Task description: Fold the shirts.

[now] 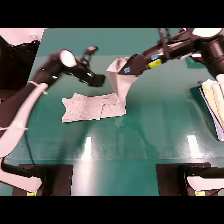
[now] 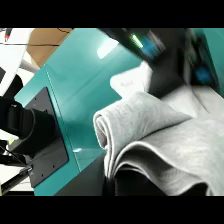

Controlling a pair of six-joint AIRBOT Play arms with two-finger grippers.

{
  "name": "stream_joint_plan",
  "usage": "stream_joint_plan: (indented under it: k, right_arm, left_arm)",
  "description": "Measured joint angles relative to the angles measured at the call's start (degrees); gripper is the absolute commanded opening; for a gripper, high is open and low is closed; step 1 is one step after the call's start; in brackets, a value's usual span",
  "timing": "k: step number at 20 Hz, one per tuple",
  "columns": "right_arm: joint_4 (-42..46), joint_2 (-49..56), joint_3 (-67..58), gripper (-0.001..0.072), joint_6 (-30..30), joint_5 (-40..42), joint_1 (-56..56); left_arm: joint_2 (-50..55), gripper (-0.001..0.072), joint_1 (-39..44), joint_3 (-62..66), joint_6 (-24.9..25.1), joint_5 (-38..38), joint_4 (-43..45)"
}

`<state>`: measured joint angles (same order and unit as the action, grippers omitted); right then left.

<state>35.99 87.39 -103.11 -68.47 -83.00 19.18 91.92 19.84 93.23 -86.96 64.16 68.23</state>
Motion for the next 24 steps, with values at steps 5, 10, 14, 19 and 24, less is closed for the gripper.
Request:
stream_joint_plan:
  k: [5, 10, 14, 19, 24]
  right_arm:
    - [0.0, 7.9, -3.8, 0.0011, -0.1, 5.3, 8.4]
    - [0.1, 18.6, -8.0, 0.0405, 0.0, 15.8, 17.0]
    - [0.0, 25.4, -13.1, 0.0527, 0.8, 20.6, 22.4]
    - [6.0, 23.6, -10.0, 0.0526, 0.1, 12.1, 18.0]
    - [11.7, 16.0, 6.2, 0.0526, -1.6, 7.1, 6.2]
  left_arm:
    - [-12.0, 0.0022, -9.3, 0.4, -0.1, 6.9, 9.4]
    - [-20.3, 0.0022, -13.9, 0.5, -0.1, 9.7, 12.8]
    - [-22.2, 0.0022, -14.9, 0.5, -0.1, 11.1, 13.4]
    - [-22.9, 0.0022, -15.2, 0.5, -0.1, 12.6, 13.7]
    - [-22.9, 0.0023, -15.2, 0.5, -0.1, 12.9, 13.6]
